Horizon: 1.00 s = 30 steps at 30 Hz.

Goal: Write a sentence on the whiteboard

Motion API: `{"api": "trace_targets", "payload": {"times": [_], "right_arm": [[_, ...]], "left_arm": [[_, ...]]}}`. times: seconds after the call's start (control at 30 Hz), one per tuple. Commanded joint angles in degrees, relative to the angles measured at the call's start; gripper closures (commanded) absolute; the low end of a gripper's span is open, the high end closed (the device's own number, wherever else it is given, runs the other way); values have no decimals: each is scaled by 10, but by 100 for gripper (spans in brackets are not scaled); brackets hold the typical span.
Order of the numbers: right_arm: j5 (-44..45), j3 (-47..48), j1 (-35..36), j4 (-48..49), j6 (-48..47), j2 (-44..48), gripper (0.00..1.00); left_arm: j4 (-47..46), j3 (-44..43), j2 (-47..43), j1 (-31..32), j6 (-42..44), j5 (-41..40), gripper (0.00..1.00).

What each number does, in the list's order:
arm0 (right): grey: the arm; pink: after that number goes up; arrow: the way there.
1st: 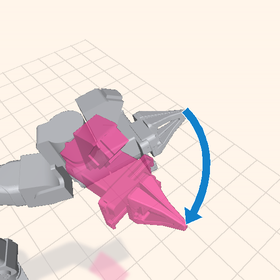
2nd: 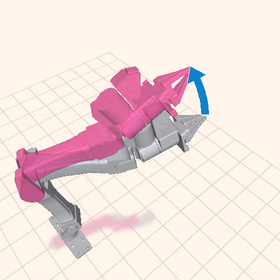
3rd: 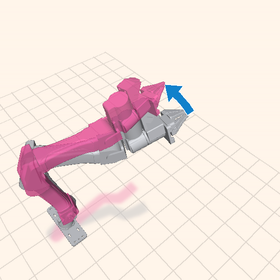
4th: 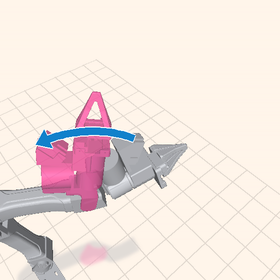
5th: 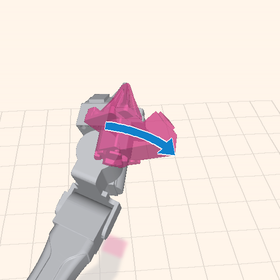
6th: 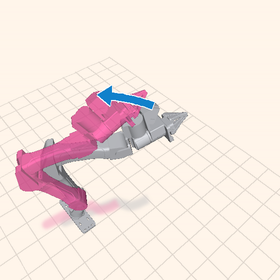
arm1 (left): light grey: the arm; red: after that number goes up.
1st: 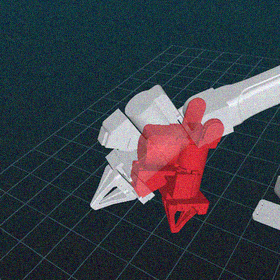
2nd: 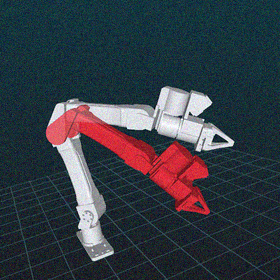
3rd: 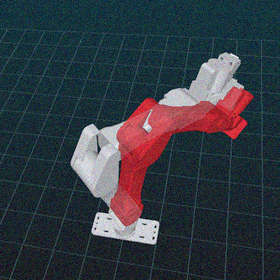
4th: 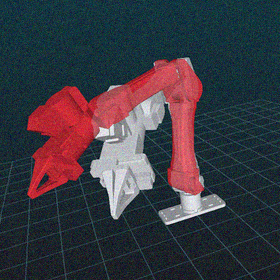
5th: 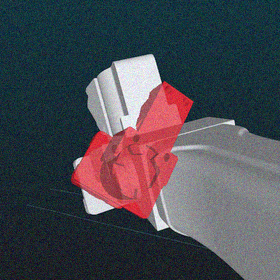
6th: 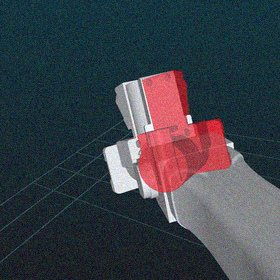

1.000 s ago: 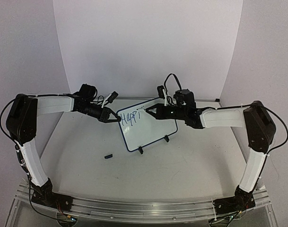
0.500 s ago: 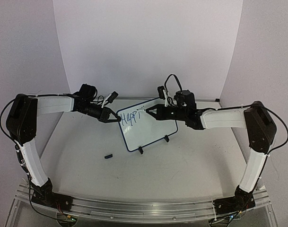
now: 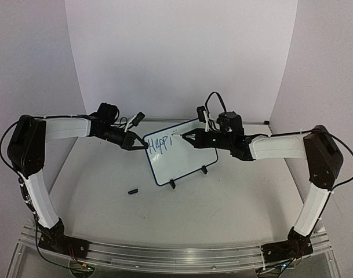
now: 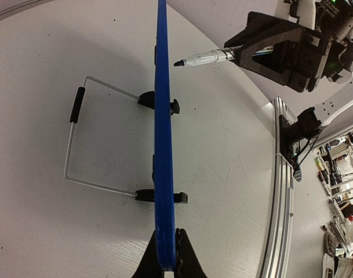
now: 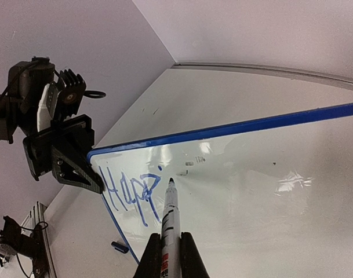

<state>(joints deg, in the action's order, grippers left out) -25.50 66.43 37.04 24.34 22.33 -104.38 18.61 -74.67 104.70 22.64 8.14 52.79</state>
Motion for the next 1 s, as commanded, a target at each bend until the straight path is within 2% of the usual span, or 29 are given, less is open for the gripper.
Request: {"api": "trace_targets", "payload": {"times": [0.0,0.67,0.97], "right_arm": [[10,22,-1,4,-3,-12,100],[11,-30,-1,-2,8,-6,100],[6,-17,-1,30,23,-4,100]], "left_arm": [[31,-9,-10,13,38,-33,100],[33,-9,-12,15,39,-35,100],[32,-9,-10,15,39,-36,100]]}}
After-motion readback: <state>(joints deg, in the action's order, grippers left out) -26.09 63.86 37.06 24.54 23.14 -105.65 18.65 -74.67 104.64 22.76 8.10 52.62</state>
